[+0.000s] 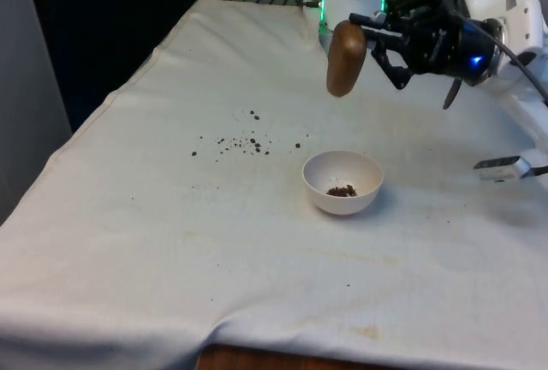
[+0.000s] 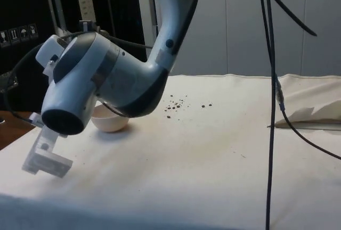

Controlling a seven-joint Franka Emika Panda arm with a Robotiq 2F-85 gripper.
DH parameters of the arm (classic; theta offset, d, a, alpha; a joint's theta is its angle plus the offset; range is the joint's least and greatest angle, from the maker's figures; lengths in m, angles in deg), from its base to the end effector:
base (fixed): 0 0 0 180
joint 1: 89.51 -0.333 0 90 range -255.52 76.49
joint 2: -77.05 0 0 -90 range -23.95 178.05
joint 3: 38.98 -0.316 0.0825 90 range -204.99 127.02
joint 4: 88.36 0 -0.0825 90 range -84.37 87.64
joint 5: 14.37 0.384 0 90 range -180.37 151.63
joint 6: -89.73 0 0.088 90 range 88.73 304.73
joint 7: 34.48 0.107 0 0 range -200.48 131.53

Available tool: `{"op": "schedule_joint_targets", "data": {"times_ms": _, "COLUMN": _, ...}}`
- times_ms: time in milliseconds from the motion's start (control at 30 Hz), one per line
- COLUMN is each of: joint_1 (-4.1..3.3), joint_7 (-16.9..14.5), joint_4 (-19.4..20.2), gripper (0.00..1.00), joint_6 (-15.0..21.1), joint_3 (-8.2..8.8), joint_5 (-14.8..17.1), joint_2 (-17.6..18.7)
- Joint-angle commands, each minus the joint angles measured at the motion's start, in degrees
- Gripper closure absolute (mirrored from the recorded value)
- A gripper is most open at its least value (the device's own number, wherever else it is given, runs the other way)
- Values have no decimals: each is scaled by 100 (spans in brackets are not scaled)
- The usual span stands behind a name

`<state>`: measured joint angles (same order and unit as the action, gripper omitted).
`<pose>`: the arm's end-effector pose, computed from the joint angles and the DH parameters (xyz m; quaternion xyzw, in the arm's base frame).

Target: Pour the coffee beans from the cup into the bowl.

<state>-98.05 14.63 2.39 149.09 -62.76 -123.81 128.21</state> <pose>0.6362 0.1756 0.2188 0.5927 0.0631 0.1540 0.7880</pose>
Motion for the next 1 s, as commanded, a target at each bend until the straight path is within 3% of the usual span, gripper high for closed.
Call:
{"op": "schedule_joint_targets", "data": {"times_ms": 0, "joint_1": -29, "joint_7": -34, "joint_4": -52, "gripper": 100, "joint_6": -40, "joint_3": 46, "joint_5": -46, "joint_2": 57}}
{"op": "schedule_joint_targets", "data": {"times_ms": 433, "joint_1": 6, "joint_7": 52, "joint_4": -132, "gripper": 100, "joint_6": -143, "joint_3": 6, "joint_5": -235, "joint_2": 218}}
{"op": "schedule_joint_targets", "data": {"times_ms": 700, "joint_1": 86, "joint_7": 361, "joint_4": -178, "gripper": 100, "joint_6": -92, "joint_3": -69, "joint_5": -52, "joint_2": 246}}
{"op": "schedule_joint_targets", "data": {"times_ms": 733, "joint_1": 52, "joint_7": 338, "joint_4": -143, "gripper": 100, "joint_6": -126, "joint_3": -23, "joint_5": -103, "joint_2": 235}}
{"op": "schedule_joint_targets", "data": {"times_ms": 767, "joint_1": 103, "joint_7": 441, "joint_4": -172, "gripper": 100, "joint_6": -74, "joint_3": -92, "joint_5": -6, "joint_2": 241}}
{"op": "schedule_joint_targets", "data": {"times_ms": 967, "joint_1": 160, "joint_7": 659, "joint_4": -160, "gripper": 100, "joint_6": -29, "joint_3": -126, "joint_5": 126, "joint_2": 223}}
